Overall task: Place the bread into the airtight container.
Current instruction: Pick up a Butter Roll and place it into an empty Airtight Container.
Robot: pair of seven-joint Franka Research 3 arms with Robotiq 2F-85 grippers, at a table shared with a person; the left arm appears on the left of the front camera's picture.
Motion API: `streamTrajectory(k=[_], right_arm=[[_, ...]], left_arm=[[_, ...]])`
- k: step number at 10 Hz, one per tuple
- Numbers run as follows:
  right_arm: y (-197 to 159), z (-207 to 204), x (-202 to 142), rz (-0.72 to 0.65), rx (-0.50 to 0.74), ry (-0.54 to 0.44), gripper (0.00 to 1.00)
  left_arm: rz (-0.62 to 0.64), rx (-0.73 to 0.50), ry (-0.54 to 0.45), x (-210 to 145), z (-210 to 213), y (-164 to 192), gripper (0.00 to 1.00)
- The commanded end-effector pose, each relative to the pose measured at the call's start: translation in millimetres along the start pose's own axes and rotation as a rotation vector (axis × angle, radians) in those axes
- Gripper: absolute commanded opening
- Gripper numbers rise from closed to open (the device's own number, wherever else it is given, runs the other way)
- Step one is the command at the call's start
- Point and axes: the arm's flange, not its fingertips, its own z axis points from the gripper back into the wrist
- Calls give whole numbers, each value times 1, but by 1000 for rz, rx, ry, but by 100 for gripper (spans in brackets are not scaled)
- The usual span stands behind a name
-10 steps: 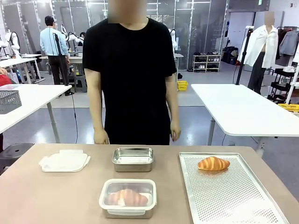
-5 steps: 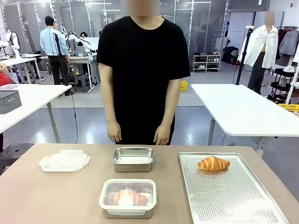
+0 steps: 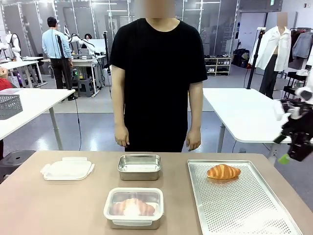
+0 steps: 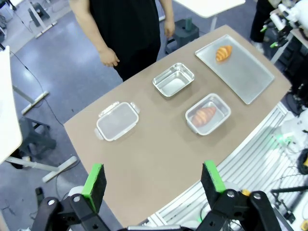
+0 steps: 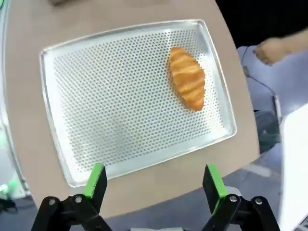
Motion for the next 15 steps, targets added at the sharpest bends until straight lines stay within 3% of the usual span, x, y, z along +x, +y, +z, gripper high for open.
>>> streamTrajectory(k=[1,6,11,15], right_arm=[[-16,-19,19,144,-27,95,100],[-51,-100,89,205,55,184,100],[-79,-180,98,276,67,190,100],[-97,-220,90,272,105,185,100]], left_arm=[[-6,-6,-3,1,1,-1,100],[-6,-6,-3,1,1,-1,100],[-6,-6,-3,1,1,-1,100],[-6,-6,-3,1,1,-1,100]])
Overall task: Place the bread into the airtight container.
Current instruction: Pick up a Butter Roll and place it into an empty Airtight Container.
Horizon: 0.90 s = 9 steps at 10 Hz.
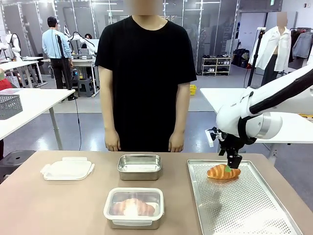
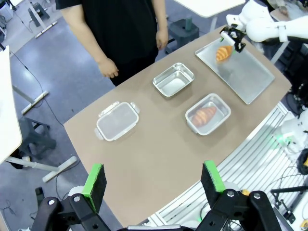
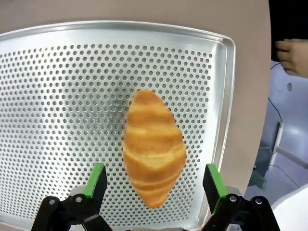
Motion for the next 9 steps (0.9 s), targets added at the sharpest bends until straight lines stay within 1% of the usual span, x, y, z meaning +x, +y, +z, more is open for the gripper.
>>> streamTrajectory(k=[1,4,8,9], right_arm=[[-13,-11,-4,11,-3,6,100],[-14,-30,-7,-15,29,10,100],[-13,-50,-9,-32,42,63,100],[-12,-51,-8,-36,42,74,97]], left_arm=[[-6,-6,-3,1,1,-1,100],[-6,-6,-3,1,1,-1,100],[-6,-6,-3,1,1,-1,100],[-6,-6,-3,1,1,-1,100]])
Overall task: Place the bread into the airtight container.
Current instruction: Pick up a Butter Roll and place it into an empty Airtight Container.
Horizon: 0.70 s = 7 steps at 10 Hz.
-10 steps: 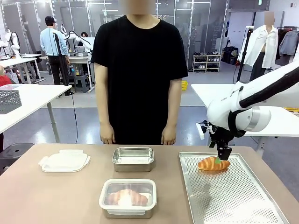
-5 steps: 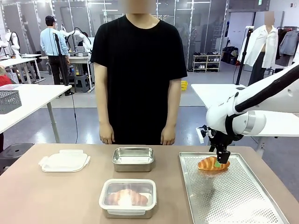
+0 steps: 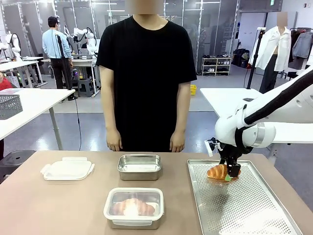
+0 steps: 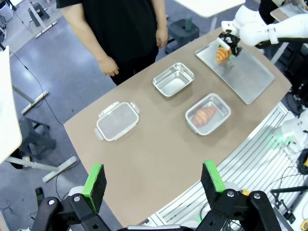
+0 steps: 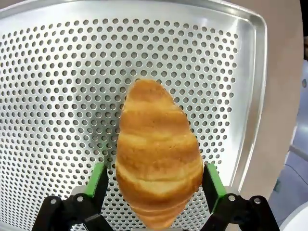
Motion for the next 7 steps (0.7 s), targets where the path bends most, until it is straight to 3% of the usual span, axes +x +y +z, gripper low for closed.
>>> streamTrajectory(k=[1,6,7], right_arm=[[-7,-2,5,-24,-15,31,90],[-5,10,11,-61,-43,57,39],[-3,15,12,-68,-51,54,39]], left_arm=[[-6,-6,-3,1,1,-1,100],[-6,-6,-3,1,1,-1,100],[-6,-6,-3,1,1,-1,100]])
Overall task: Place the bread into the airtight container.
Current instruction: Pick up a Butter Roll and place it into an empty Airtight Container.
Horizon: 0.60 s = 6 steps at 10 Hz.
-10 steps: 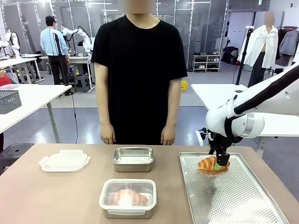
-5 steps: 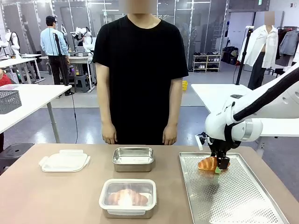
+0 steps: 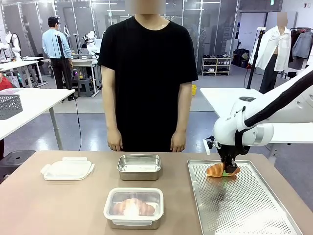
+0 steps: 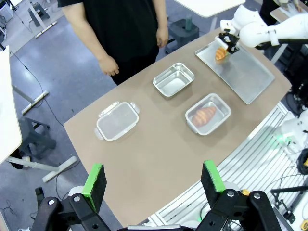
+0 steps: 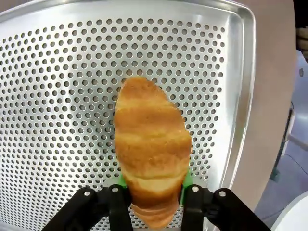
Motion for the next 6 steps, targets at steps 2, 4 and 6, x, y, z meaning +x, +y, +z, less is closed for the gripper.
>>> streamTrajectory(k=[2,4,6], right_arm=[[12,33,5,-35,-2,7,39],[23,66,10,-65,-2,31,39],[30,95,20,-100,-18,33,39]], left_arm=[[-6,-6,-3,1,1,-1,100],[-6,-6,-3,1,1,-1,100],[-6,-6,-3,1,1,-1,100]])
